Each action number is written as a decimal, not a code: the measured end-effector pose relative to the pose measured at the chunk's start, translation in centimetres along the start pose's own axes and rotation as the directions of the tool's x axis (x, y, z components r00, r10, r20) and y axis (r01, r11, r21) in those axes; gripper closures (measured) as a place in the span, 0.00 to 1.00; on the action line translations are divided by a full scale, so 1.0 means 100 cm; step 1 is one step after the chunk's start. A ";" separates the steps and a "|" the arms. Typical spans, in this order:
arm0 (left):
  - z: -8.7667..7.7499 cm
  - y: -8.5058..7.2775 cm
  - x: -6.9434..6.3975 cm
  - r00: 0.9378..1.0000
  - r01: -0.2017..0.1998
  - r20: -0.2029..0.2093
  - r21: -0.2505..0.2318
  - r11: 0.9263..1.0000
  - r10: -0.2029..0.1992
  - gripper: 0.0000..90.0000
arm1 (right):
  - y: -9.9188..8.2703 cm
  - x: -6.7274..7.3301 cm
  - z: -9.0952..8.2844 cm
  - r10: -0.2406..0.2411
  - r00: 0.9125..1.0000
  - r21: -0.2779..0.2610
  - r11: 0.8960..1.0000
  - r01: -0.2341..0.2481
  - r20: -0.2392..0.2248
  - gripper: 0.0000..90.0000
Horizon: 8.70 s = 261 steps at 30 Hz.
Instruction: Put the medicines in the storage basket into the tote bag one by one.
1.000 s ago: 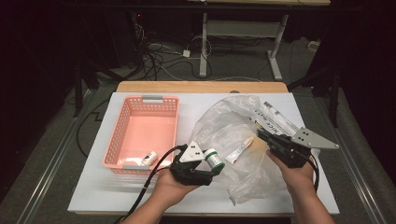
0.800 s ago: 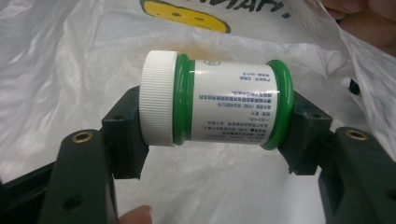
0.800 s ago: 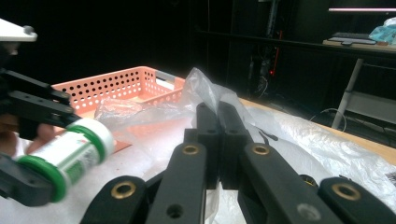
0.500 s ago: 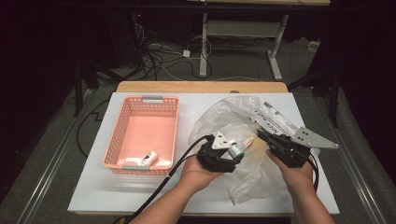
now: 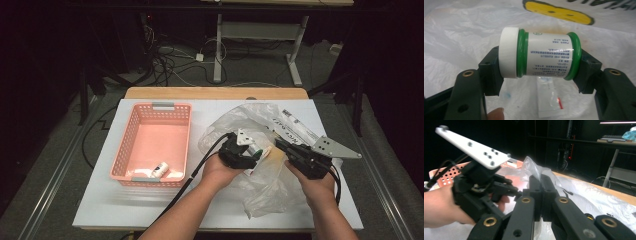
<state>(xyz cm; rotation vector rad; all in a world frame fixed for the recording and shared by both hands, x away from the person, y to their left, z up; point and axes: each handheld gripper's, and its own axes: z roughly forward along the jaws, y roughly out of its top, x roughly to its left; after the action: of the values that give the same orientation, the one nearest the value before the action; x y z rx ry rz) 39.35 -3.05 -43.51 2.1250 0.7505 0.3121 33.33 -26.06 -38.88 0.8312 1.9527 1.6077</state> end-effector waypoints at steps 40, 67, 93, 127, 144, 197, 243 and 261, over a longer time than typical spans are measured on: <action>0.043 -0.008 0.024 0.997 0.072 -0.042 0.138 0.988 -0.067 0.36 | -0.003 -0.001 0.004 0.001 1.000 0.018 1.000 -0.001 -0.004 1.00; -0.039 -0.038 -0.012 0.994 0.041 0.104 -0.002 0.999 -0.040 0.03 | 0.001 0.000 -0.002 -0.002 1.000 -0.001 1.000 0.002 0.001 1.00; -0.128 -0.082 -0.003 0.994 0.046 0.098 -0.052 0.998 -0.041 0.00 | 0.000 0.001 -0.001 -0.004 1.000 0.005 1.000 0.004 0.001 1.00; -0.198 -0.130 0.092 0.955 0.219 -0.183 -0.091 0.972 -0.232 0.00 | -0.001 0.000 -0.001 0.000 1.000 0.009 1.000 0.000 0.005 1.00; -0.197 -0.119 0.120 0.942 0.293 -0.188 0.056 0.955 -0.278 0.02 | -0.004 -0.003 0.000 0.015 1.000 0.015 1.000 -0.015 0.008 1.00; -0.135 -0.095 0.139 0.975 0.215 -0.094 0.625 0.750 -0.201 0.65 | 0.000 -0.001 -0.003 0.009 1.000 0.000 1.000 -0.009 0.006 1.00; -0.209 -0.099 0.087 0.978 0.171 -0.095 -0.147 0.974 -0.186 0.65 | -0.002 0.003 0.000 -0.005 1.000 0.003 1.000 0.005 -0.002 1.00; -0.187 -0.063 0.030 0.999 0.050 0.025 -0.168 0.984 -0.047 0.65 | 0.002 0.005 -0.002 -0.013 1.000 -0.012 1.000 0.013 -0.005 1.00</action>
<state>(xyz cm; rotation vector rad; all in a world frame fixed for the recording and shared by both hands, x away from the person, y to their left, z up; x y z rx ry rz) 30.49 13.68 -37.04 1.9449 0.7362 0.3162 32.92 -25.82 -38.60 0.8093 1.9458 1.6141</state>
